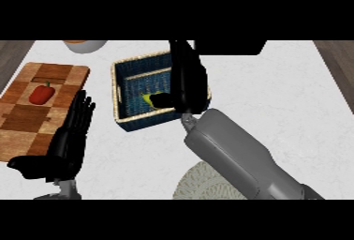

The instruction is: Pick the pear from the placemat and place it in the basket

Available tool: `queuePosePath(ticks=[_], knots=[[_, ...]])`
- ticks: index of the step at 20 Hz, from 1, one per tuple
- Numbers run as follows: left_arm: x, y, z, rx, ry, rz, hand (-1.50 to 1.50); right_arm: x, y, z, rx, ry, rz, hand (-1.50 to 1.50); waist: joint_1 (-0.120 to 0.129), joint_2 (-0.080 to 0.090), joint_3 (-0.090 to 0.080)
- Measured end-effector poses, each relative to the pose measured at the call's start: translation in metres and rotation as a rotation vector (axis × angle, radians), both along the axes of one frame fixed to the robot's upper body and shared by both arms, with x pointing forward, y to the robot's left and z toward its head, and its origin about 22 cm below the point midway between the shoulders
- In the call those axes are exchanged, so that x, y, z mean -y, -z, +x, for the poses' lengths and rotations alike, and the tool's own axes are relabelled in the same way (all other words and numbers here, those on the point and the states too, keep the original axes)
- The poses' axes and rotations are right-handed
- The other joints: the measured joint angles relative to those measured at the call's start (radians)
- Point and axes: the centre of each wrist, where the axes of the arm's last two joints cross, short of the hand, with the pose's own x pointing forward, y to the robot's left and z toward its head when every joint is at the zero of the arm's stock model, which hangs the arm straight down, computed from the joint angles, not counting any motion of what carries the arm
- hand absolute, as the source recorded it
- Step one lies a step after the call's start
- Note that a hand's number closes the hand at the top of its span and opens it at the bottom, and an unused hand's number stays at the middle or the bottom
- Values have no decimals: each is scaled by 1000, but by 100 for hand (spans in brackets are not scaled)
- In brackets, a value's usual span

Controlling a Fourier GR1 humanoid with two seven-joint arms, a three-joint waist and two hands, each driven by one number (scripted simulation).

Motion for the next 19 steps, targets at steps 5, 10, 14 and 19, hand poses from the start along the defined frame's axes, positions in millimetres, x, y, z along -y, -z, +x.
queuePosePath(ticks=[5, 10, 14, 19], knots=[[2, 5, -1, 0, -16, -3, 0, 15, -22, -5, 51, 68, 14, -150, -9, -3, 0], [-1, 6, -2, -2, -22, -2, 0, 45, -38, -15, 86, 147, 103, -150, -15, -4, 0], [-2, -1, -1, -5, -23, 2, 0, 82, -60, -26, 109, 166, 199, -150, -16, -4, 0], [-1, -3, 2, -2, -16, 2, 0, 127, -77, -52, 114, 116, 253, -150, -15, -2, 1]])
